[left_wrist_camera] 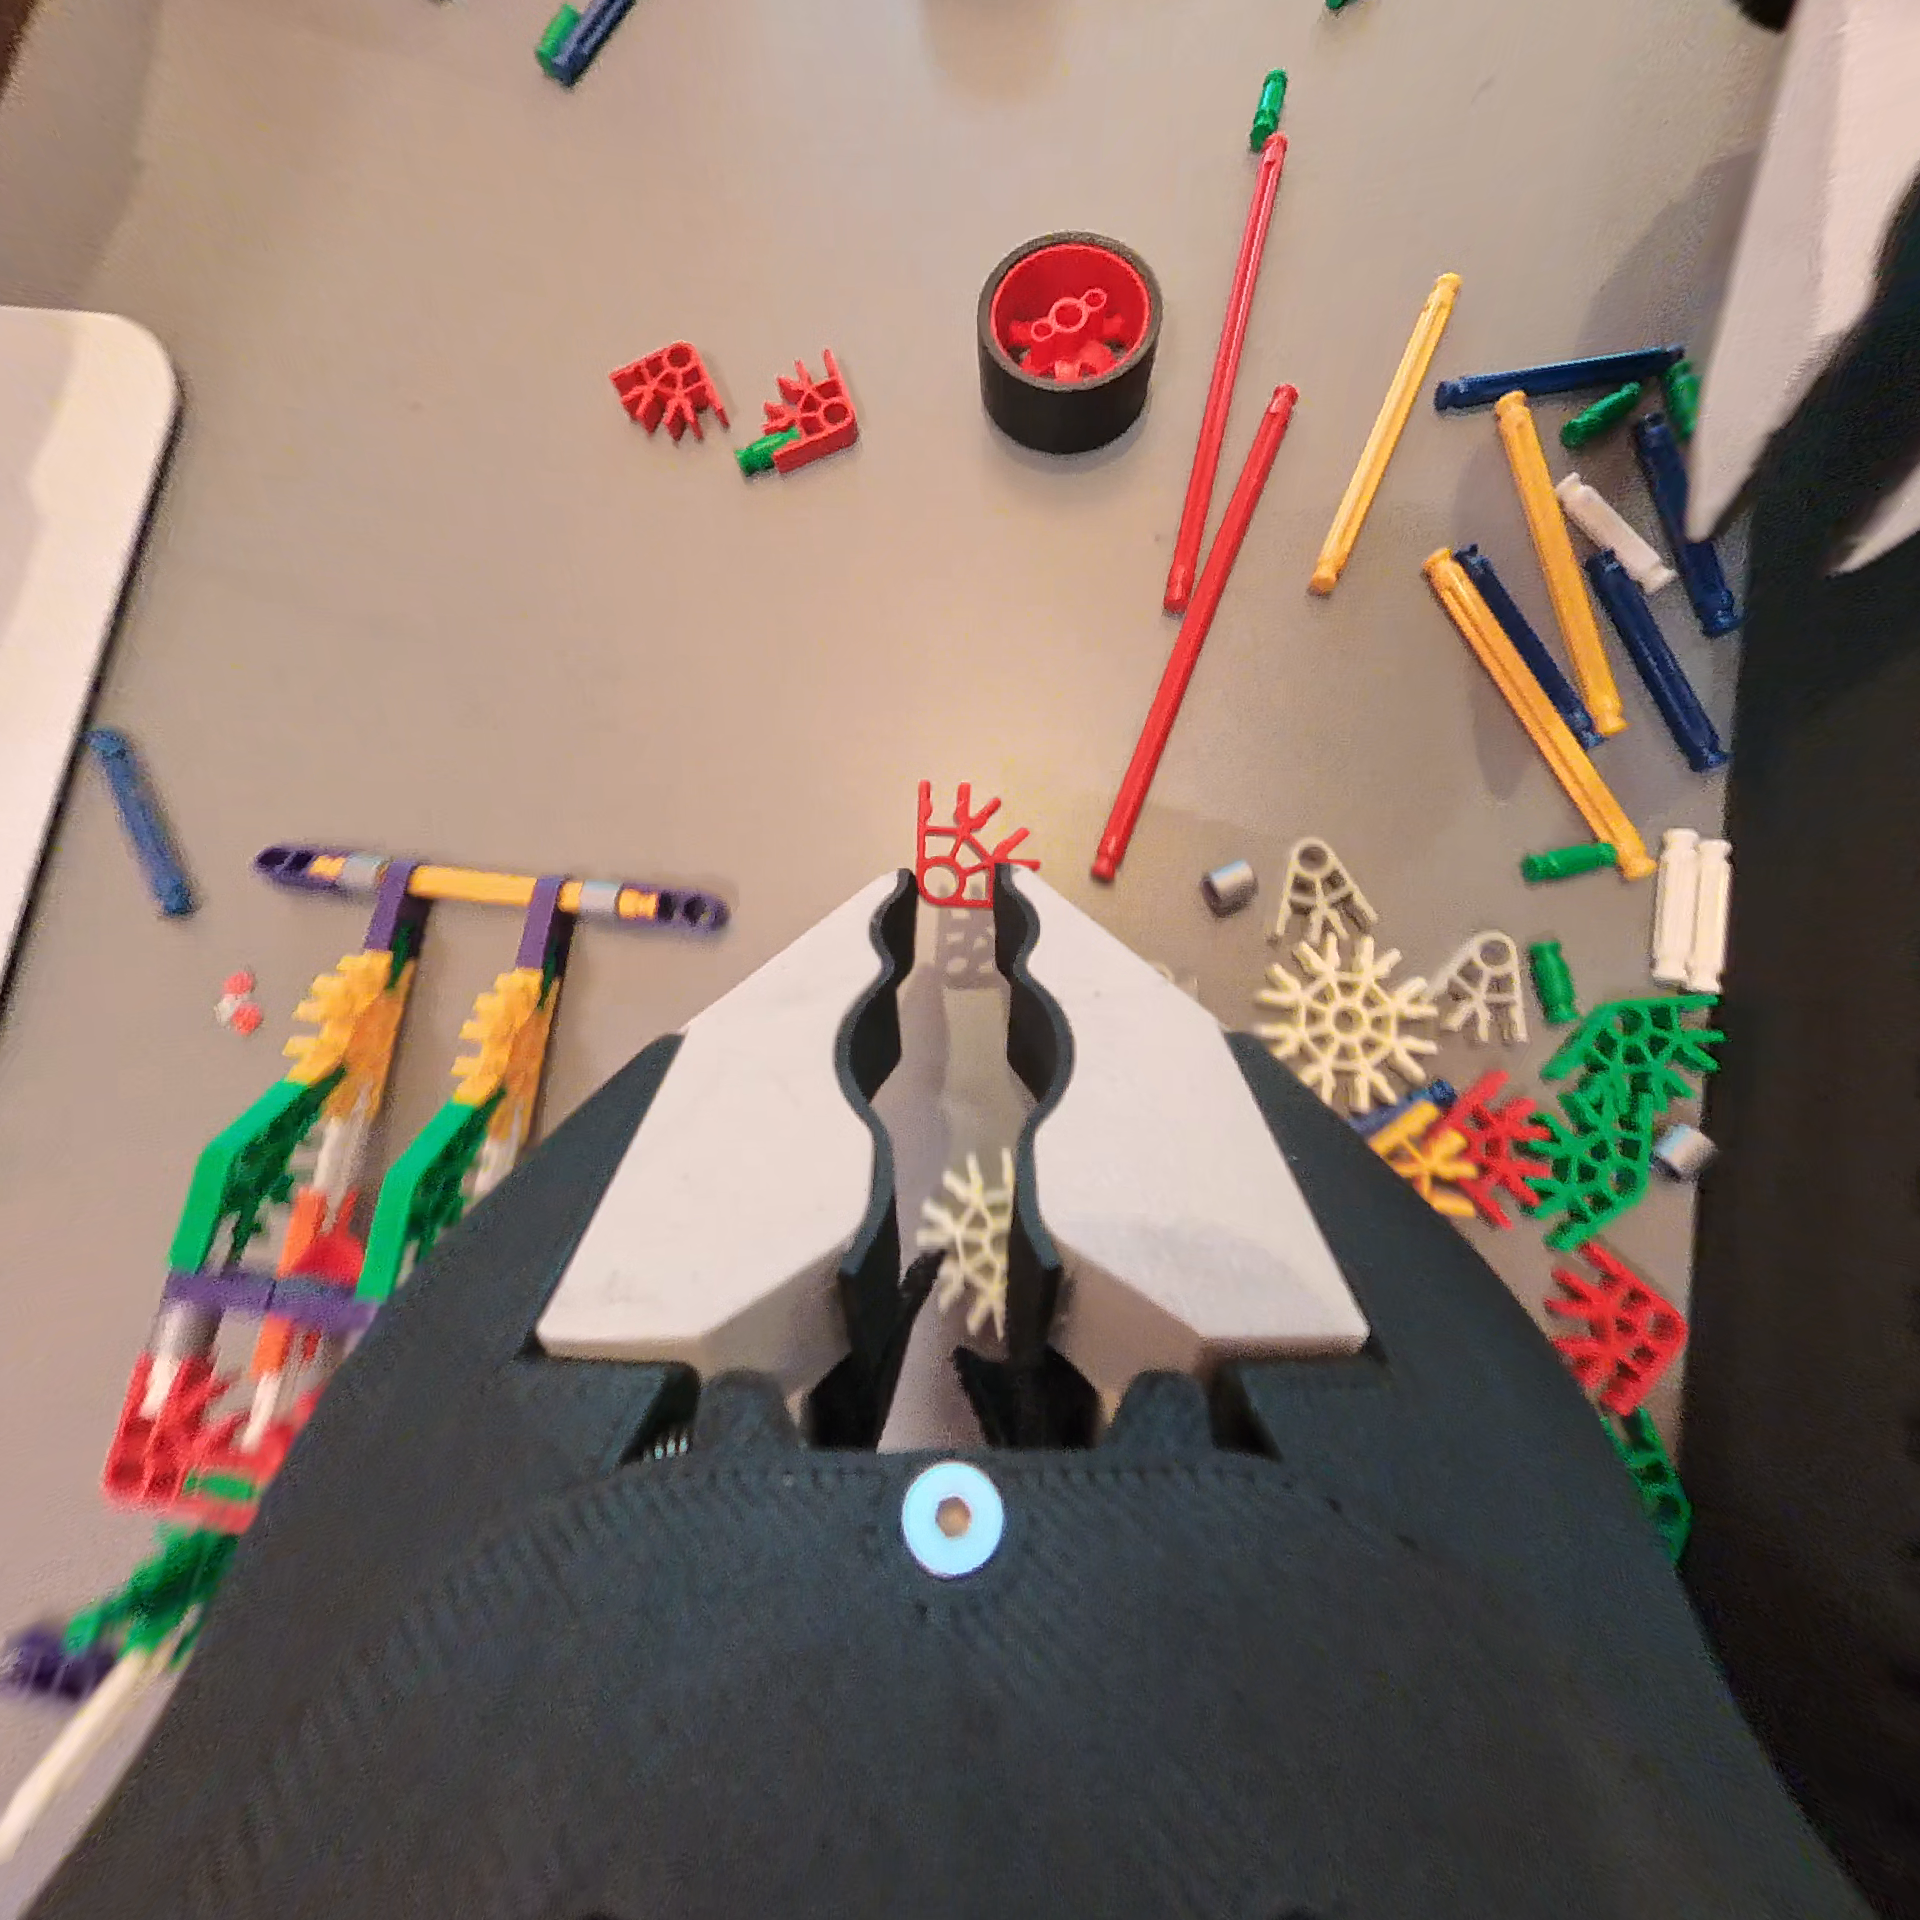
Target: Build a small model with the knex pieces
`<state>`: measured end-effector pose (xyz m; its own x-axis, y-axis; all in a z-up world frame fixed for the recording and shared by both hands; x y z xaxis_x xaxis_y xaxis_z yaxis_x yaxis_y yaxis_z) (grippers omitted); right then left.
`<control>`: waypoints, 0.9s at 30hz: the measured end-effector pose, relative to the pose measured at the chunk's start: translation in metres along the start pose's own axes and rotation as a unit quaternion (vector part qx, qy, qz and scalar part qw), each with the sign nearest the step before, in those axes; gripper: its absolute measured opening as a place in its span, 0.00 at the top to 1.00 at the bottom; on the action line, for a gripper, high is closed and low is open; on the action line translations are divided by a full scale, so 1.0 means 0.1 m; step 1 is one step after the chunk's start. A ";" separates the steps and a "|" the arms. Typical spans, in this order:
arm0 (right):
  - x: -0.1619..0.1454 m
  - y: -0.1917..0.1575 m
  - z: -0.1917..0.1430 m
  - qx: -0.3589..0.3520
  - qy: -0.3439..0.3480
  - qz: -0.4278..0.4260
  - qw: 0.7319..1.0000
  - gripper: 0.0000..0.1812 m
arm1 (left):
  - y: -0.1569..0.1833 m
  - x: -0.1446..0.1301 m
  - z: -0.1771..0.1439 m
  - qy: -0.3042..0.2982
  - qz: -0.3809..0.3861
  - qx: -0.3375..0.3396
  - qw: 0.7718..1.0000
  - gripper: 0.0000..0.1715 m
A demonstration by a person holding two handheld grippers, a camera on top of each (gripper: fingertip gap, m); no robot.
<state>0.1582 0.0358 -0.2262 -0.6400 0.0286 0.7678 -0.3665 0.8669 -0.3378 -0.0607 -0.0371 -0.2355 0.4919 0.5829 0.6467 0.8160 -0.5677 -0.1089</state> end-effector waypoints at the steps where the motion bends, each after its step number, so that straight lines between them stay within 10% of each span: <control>1: -0.01 0.01 -0.03 -0.004 0.001 0.001 1.000 0.95 | -0.03 0.03 0.09 -0.007 0.000 -0.016 1.000 0.93; 8: -0.19 0.11 -0.25 -0.052 -0.023 0.015 0.998 0.93 | -0.21 -0.02 0.35 -0.042 -0.026 -0.038 0.998 0.90; 18: -0.28 0.10 -0.23 -0.045 -0.112 -0.041 0.992 0.93 | 0.22 -0.11 -0.14 -0.030 -0.063 -0.015 0.997 0.80; 27: -0.10 -0.16 0.45 -0.061 -0.137 0.013 0.989 0.91 | 0.76 -0.26 -0.20 -0.027 -0.080 -0.032 0.996 0.84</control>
<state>0.1401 -0.0008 -0.2535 -0.8133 -0.0705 0.5775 -0.2748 0.9215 -0.2745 -0.0172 -0.1072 -0.2450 0.3734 0.6989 0.6101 0.8656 -0.4990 0.0418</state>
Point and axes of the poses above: each gripper's, where its closed fingertips meet, z out along the fingers, x out of its top, y = z × x across the jaws, the point moved 10 cm from there along -z, back along the fingers, and after that the axes turned 4 degrees about z, right-handed, at the moved point
